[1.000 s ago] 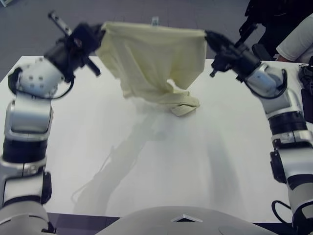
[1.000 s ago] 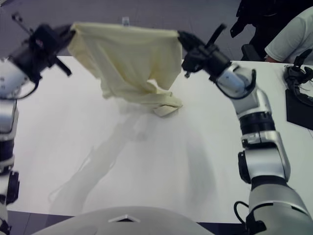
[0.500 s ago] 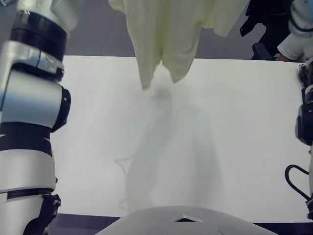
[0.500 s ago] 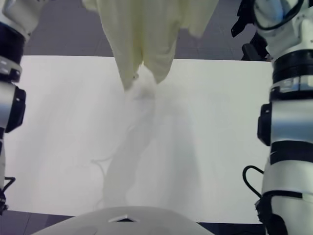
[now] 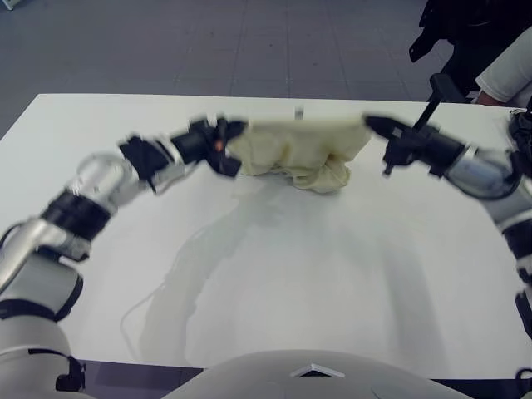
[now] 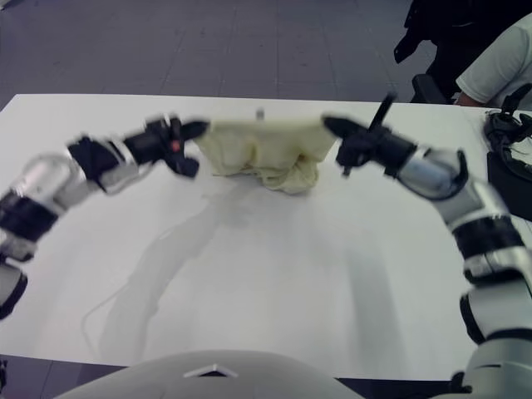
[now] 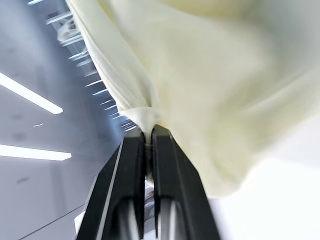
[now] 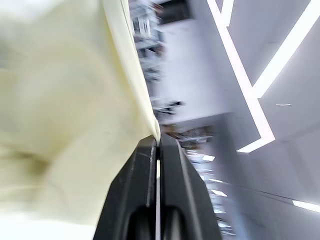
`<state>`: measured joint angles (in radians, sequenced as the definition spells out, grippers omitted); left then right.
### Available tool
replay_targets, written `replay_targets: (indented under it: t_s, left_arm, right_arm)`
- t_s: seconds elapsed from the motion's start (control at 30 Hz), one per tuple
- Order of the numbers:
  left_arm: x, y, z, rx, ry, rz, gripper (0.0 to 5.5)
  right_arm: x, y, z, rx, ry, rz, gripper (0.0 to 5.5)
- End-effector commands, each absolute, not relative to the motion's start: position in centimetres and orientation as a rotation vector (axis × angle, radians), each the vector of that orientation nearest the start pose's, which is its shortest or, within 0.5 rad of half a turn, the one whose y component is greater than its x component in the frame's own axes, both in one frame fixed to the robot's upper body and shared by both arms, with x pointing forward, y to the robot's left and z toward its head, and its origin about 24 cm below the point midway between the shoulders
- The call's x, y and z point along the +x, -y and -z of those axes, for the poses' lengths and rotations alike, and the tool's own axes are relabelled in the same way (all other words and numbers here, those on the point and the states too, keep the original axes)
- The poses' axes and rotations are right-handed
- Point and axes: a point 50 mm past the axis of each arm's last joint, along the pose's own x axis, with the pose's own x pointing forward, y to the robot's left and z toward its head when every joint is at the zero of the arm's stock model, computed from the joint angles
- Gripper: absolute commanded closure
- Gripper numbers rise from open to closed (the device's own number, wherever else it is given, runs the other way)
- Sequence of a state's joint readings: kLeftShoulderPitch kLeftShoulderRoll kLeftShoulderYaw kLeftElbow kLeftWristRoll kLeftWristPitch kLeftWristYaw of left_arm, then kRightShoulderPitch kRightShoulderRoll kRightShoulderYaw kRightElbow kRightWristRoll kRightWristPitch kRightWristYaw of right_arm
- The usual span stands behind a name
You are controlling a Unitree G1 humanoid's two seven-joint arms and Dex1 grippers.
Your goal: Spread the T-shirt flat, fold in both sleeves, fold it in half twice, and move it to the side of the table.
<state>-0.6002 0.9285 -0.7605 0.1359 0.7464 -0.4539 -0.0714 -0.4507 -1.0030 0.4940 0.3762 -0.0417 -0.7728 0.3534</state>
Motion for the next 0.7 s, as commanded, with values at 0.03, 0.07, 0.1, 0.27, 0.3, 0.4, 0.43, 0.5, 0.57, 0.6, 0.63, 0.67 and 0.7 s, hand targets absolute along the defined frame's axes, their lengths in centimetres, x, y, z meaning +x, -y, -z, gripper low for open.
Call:
replay_targets:
  t_s: [0.03, 0.07, 0.1, 0.27, 0.3, 0.4, 0.43, 0.5, 0.57, 0.6, 0.63, 0.67, 0.7]
  left_arm:
    - [15.9, -14.6, -11.1, 1.418, 0.376, 1.351, 5.48]
    - [15.4, -14.5, -11.6, 1.419, 0.365, 1.360, 5.48]
    - [14.7, -14.5, -11.8, 1.408, 0.332, 1.386, 5.48]
    - [10.3, -15.5, -10.9, 1.302, 0.018, 1.616, 5.48]
    - [9.7, -15.7, -10.6, 1.291, -0.035, 1.647, 5.48]
    - [8.6, -16.2, -9.7, 1.273, -0.146, 1.691, 5.48]
    - [8.3, -16.4, -9.5, 1.268, -0.182, 1.703, 5.48]
    - [7.6, -16.5, -9.1, 1.246, -0.241, 1.724, 5.48]
    - [7.2, -16.6, -8.8, 1.237, -0.269, 1.735, 5.48]
    - [7.4, -16.7, -8.7, 1.248, -0.272, 1.729, 5.48]
    - [7.6, -16.7, -8.6, 1.260, -0.269, 1.716, 5.48]
    - [8.0, -16.7, -8.5, 1.275, -0.256, 1.693, 5.48]
    - [8.5, -16.5, -8.6, 1.283, -0.234, 1.660, 5.11]
  right_arm:
    - [17.7, 20.9, -12.8, -0.639, 0.059, -1.421, 5.50]
    - [17.1, 20.4, -13.1, -0.614, 0.048, -1.462, 5.50]
    - [16.3, 19.9, -13.0, -0.604, 0.028, -1.512, 5.50]
    - [13.7, 18.6, -13.1, -0.563, -0.055, -1.645, 5.50]
    - [13.3, 18.5, -13.1, -0.561, -0.071, -1.661, 5.50]
    - [12.3, 18.3, -12.6, -0.561, -0.137, -1.710, 5.50]
    - [12.0, 18.2, -12.4, -0.558, -0.158, -1.724, 5.50]
    - [11.5, 18.2, -11.9, -0.564, -0.200, -1.747, 5.50]
    - [11.8, 18.4, -11.2, -0.613, -0.211, -1.716, 5.50]
    - [12.3, 18.6, -10.9, -0.635, -0.203, -1.679, 5.50]
    - [12.7, 18.7, -10.7, -0.656, -0.197, -1.646, 5.50]
    - [13.1, 18.7, -10.7, -0.654, -0.196, -1.617, 5.25]
    - [13.3, 18.7, -10.7, -0.642, -0.194, -1.599, 5.10]
